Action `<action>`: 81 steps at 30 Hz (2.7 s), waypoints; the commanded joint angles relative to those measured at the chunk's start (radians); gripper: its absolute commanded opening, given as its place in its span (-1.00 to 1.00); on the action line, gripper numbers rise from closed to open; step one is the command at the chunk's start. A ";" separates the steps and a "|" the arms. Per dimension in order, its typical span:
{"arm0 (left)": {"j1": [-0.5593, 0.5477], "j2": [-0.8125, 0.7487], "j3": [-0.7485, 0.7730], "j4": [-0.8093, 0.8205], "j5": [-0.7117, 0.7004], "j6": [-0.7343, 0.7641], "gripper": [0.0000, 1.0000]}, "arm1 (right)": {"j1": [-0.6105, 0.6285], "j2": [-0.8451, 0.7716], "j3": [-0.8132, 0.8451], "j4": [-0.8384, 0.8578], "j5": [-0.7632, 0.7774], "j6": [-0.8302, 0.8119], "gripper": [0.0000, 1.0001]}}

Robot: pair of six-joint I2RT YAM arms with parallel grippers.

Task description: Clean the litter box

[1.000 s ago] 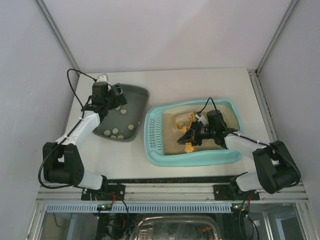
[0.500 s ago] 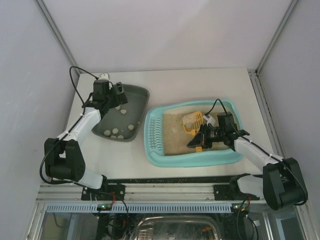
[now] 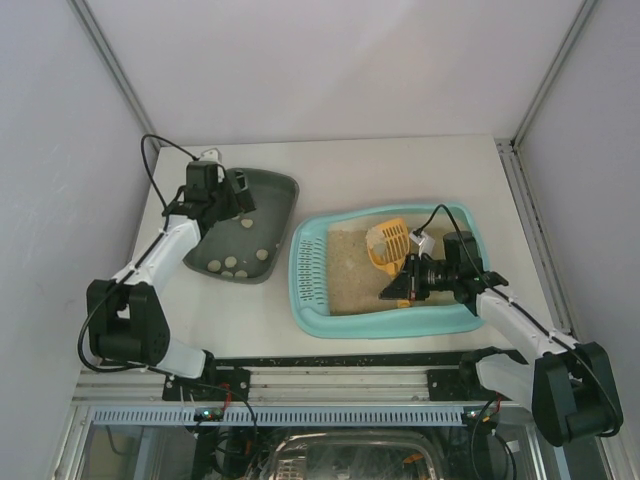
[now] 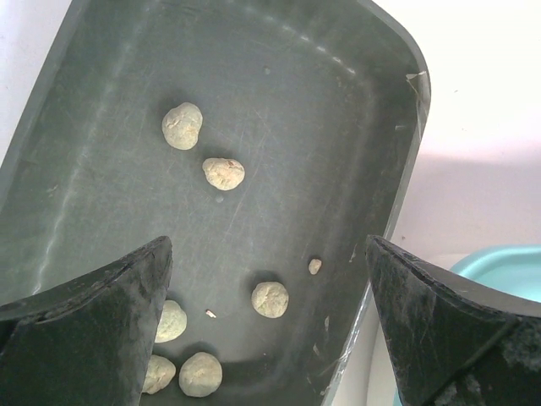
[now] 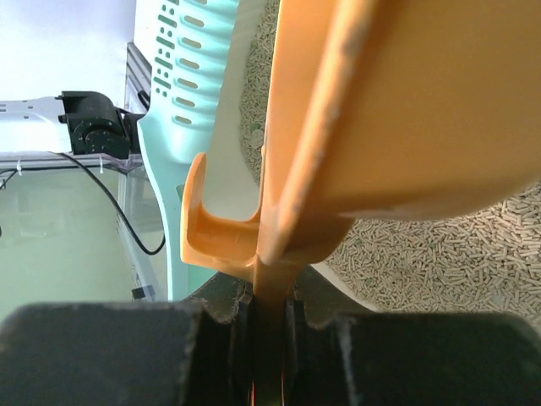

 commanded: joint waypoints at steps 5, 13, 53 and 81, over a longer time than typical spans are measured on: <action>0.004 -0.104 -0.013 0.013 -0.019 0.046 0.99 | -0.006 -0.028 -0.003 0.083 -0.068 -0.097 -1.00; 0.004 -0.139 -0.036 0.004 -0.037 0.053 0.99 | 0.049 -0.043 0.031 0.059 -0.012 -0.233 -1.00; 0.003 -0.124 -0.038 -0.018 0.011 0.101 0.99 | -0.098 -0.033 -0.172 0.982 -0.321 0.416 -1.00; 0.000 -0.093 -0.050 -0.021 0.042 0.102 0.99 | 0.009 -0.055 -0.086 0.828 -0.351 0.605 -1.00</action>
